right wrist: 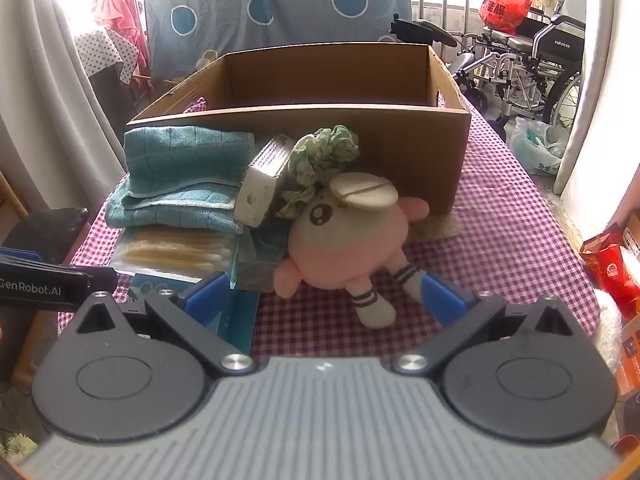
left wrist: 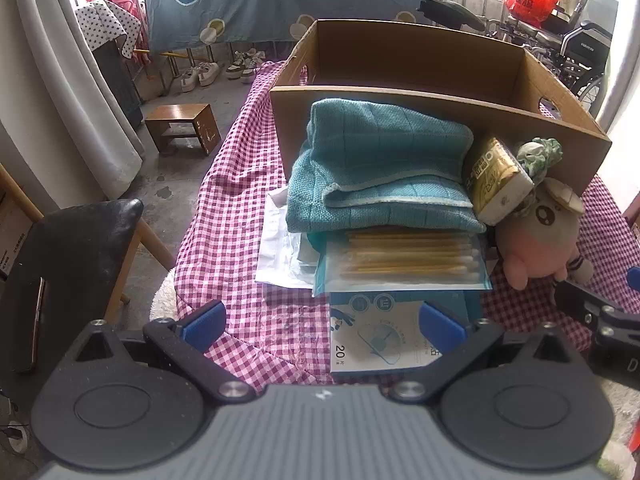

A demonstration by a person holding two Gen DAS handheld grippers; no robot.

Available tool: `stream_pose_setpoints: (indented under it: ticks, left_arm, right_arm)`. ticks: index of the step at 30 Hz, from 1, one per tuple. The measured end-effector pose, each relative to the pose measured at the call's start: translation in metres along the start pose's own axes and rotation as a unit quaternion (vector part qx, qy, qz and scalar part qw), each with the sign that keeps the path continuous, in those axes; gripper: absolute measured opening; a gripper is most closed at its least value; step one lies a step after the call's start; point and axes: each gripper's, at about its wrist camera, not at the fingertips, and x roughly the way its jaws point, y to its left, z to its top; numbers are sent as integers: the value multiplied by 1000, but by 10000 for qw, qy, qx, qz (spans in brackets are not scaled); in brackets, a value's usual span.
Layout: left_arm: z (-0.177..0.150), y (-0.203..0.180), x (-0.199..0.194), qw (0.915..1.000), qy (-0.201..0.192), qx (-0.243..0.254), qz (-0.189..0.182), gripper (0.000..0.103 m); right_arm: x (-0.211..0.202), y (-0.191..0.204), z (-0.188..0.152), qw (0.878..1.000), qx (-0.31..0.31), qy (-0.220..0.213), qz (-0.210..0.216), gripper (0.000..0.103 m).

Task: Organize soft objects

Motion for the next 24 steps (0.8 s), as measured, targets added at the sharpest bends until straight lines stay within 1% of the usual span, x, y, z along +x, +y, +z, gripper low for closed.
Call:
stream_pose_setpoints:
  ticks: [24]
  left_arm:
    - [-1,4,1,10000,34,-45,-36,103]
  right_arm:
    - [-1,5,1,9999,-112,1,-52,102]
